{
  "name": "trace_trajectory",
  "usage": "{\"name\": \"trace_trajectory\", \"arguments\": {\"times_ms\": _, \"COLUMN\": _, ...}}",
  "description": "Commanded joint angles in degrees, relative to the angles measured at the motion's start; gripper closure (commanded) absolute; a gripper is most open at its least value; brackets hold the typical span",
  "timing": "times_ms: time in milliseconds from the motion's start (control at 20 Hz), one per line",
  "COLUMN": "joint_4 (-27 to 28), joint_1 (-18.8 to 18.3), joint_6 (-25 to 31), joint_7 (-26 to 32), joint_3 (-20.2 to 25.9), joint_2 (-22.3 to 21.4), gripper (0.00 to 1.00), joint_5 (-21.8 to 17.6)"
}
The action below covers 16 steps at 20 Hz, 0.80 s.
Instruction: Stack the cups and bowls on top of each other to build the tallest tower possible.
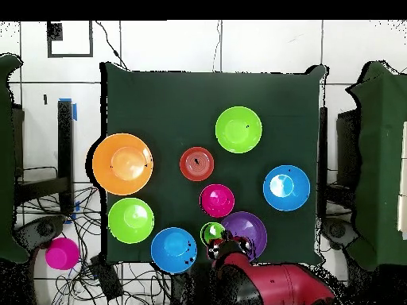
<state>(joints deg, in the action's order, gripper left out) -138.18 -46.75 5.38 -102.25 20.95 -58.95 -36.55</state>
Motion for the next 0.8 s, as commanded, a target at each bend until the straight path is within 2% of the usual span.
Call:
{"name": "trace_trajectory", "arguments": {"times_ms": 50, "joint_4": 0.1, "joint_1": 2.1, "joint_6": -4.7, "joint_7": -7.0, "joint_3": -1.5, "joint_2": 5.4, "gripper": 1.0, "joint_5": -1.9}}
{"name": "trace_trajectory", "arguments": {"times_ms": 300, "joint_4": 1.7, "joint_1": 4.1, "joint_6": -8.6, "joint_7": -7.7, "joint_3": -4.4, "joint_2": 8.6, "gripper": 1.0, "joint_5": -2.6}}
{"name": "trace_trajectory", "arguments": {"times_ms": 800, "joint_4": 1.6, "joint_1": 5.6, "joint_6": -11.6, "joint_7": -7.0, "joint_3": -7.6, "joint_2": 10.6, "gripper": 1.0, "joint_5": -2.3}}
